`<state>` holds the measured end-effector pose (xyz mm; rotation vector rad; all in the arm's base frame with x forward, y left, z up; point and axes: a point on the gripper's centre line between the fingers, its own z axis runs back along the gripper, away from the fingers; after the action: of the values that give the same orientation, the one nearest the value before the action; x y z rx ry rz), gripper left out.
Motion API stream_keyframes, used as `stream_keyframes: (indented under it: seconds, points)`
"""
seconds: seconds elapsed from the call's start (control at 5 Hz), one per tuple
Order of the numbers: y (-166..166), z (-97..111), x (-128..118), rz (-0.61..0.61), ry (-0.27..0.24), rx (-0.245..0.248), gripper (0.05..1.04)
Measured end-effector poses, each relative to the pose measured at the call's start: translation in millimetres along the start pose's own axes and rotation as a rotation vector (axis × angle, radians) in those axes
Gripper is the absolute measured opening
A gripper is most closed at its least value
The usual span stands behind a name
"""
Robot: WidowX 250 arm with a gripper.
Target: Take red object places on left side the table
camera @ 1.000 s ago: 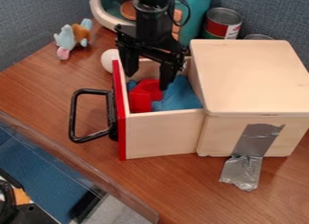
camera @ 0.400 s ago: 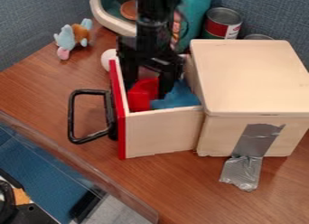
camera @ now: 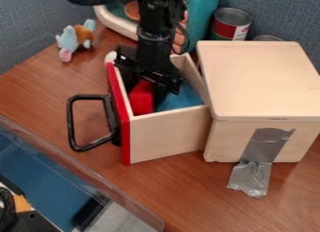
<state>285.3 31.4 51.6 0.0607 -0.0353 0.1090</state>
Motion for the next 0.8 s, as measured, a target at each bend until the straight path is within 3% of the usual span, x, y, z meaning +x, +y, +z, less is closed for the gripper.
stream_keyframes:
  seconds: [0.2, 0.4, 0.8]
  points:
    - [0, -1, -2, -0.003, 0.002, -0.003, 0.347]
    - [-7, 17, -7, -0.018, -0.004, -0.054, 0.3]
    - [26, 103, -11, 0.053, -0.159, -0.201, 0.3]
